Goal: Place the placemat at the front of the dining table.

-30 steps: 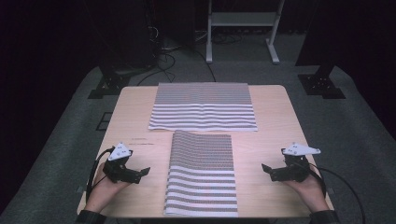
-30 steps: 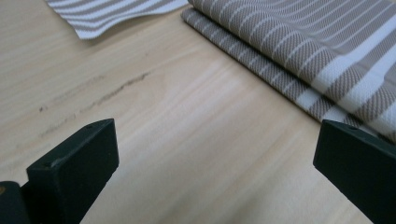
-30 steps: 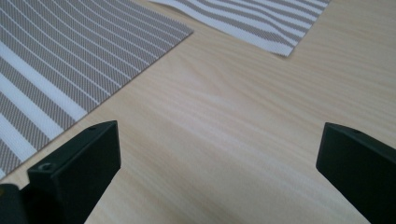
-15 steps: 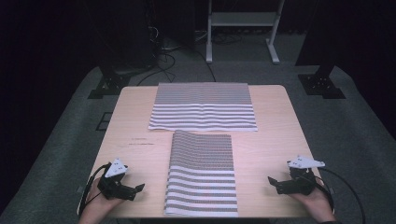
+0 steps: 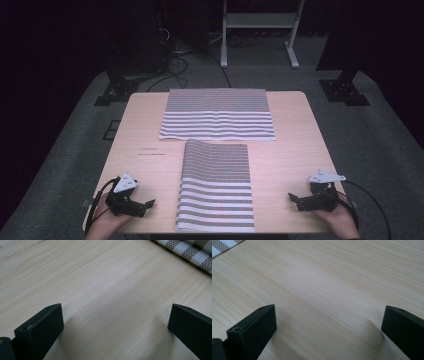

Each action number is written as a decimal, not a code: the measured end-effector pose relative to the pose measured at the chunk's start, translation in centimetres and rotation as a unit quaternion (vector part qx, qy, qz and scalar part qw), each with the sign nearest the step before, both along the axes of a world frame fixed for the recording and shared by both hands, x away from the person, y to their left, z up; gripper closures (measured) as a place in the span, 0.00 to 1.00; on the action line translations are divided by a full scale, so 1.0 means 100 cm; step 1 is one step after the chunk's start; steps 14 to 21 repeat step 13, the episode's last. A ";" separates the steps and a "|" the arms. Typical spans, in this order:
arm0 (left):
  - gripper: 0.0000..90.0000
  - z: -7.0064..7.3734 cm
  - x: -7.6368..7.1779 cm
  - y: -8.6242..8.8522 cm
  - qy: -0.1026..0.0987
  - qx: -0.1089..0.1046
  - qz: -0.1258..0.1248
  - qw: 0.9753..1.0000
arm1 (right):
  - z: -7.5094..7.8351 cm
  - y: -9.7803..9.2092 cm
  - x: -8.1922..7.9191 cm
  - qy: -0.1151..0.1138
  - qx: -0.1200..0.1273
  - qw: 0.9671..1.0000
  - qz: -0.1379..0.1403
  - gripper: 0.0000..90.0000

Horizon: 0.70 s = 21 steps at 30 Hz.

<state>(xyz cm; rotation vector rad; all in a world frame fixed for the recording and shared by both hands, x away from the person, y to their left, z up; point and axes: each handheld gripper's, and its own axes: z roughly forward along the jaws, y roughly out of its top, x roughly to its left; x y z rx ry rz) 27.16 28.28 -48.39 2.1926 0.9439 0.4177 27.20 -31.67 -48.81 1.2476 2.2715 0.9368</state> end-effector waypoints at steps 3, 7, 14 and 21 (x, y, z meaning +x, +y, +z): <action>0.00 0.000 0.000 0.000 0.000 -0.001 0.000 1.000 | -0.001 0.000 0.000 0.002 0.005 1.000 -0.001 0.00; 0.00 0.000 0.001 0.000 0.000 -0.001 -0.001 1.000 | -0.001 -0.001 0.000 0.008 0.010 1.000 -0.003 0.00; 0.00 0.000 0.002 -0.001 0.000 0.000 0.003 1.000 | -0.001 0.000 0.000 0.008 0.011 1.000 -0.009 0.00; 0.00 0.000 0.002 -0.001 0.000 0.000 0.003 1.000 | -0.001 0.000 0.000 0.008 0.011 1.000 -0.009 0.00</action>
